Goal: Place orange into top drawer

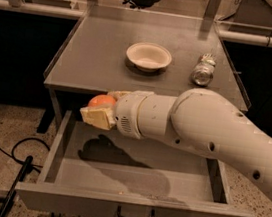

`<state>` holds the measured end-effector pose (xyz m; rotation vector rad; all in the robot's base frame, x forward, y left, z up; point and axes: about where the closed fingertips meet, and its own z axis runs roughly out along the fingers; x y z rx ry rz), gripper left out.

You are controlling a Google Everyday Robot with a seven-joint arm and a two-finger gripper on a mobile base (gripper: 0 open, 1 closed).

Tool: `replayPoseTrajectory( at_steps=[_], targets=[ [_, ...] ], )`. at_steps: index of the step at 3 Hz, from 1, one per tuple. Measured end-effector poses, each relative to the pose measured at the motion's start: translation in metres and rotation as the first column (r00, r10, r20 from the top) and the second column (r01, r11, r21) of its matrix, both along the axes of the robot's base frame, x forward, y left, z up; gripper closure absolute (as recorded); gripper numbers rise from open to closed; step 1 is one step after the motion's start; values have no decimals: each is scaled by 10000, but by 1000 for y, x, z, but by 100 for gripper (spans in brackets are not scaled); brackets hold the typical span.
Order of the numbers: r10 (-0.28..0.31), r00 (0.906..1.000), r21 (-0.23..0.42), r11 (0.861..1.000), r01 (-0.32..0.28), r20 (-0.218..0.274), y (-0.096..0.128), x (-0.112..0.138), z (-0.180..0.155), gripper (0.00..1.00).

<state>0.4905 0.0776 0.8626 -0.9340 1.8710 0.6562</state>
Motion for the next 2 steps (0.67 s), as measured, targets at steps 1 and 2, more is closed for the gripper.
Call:
replayPoseTrajectory(
  at_steps=[1,2],
  targets=[
    [-435,9975,11,9990,436,-563,4,-8,-33,100],
    [-999,9884,-36,9950,1001,-1144,5,-12,-74,100]
  ],
)
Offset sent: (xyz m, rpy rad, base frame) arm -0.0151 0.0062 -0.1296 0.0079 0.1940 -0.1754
